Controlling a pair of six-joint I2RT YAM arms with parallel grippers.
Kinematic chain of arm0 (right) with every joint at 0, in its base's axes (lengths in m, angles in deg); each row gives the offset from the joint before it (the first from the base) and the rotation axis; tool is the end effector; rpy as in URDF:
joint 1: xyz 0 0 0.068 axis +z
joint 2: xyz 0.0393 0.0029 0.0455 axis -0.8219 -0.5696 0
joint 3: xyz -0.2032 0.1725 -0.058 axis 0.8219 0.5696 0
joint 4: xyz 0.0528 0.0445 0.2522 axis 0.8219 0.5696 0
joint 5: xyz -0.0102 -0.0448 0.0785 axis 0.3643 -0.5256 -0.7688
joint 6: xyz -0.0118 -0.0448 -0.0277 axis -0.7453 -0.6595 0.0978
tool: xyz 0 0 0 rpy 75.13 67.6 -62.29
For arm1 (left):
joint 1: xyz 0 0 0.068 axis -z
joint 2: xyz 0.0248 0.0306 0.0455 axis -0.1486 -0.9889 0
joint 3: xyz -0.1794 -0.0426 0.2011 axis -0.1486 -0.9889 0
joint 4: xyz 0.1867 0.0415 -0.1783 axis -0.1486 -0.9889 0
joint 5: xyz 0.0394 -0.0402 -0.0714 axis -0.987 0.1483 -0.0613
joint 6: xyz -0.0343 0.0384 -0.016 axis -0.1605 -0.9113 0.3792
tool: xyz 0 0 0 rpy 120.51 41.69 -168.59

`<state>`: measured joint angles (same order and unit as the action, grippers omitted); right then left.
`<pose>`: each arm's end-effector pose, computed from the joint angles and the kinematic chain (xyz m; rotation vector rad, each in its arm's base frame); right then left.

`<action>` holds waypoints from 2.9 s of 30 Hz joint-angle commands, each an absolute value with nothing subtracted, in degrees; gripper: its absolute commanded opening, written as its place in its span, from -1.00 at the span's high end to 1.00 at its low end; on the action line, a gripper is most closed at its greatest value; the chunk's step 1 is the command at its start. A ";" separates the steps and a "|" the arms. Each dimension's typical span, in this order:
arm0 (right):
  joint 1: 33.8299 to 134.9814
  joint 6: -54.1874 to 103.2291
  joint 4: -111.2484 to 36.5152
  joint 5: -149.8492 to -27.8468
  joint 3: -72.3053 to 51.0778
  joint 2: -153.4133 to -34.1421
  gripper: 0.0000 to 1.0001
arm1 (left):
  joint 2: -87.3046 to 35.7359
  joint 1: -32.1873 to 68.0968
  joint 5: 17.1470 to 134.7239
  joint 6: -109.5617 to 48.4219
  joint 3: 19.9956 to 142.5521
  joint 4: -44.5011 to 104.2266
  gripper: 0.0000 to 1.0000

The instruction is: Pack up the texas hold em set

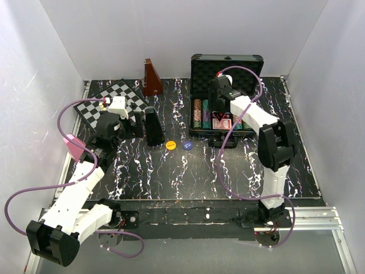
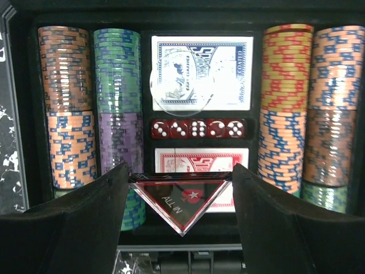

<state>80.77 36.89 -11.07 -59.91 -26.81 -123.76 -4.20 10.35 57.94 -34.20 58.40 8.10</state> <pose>0.4030 0.1779 0.2584 0.0475 2.3071 -0.0479 0.2031 -0.0631 0.3223 0.0804 1.9872 -0.1339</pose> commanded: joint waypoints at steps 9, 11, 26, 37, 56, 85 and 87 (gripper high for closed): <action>79.89 38.89 -2.99 -60.73 -40.18 -134.24 0.00 | -3.82 10.44 57.30 -34.42 58.59 8.51 -0.96; 79.80 39.15 -2.19 -60.64 -40.80 -135.30 -0.01 | -3.64 10.53 57.30 -34.42 58.59 8.51 -0.96; 79.27 40.65 -0.79 -60.91 -42.03 -137.50 -0.26 | -3.55 10.44 57.30 -34.50 58.59 8.51 -0.96; 79.19 40.47 -0.87 -61.08 -42.12 -137.41 -0.55 | -3.46 10.44 57.39 -34.42 58.59 8.51 -0.96; 79.18 38.72 -2.80 -63.79 -39.23 -131.98 -0.64 | -3.38 10.44 57.30 -34.50 58.68 8.51 -0.96; 101.77 37.48 -9.05 -69.52 -24.27 -124.83 -0.45 | -3.03 10.44 57.74 -34.24 58.32 8.60 -0.96; 101.86 37.92 -7.56 -69.34 -25.41 -126.77 -0.41 | -3.11 10.44 57.74 -34.24 58.41 8.60 -0.96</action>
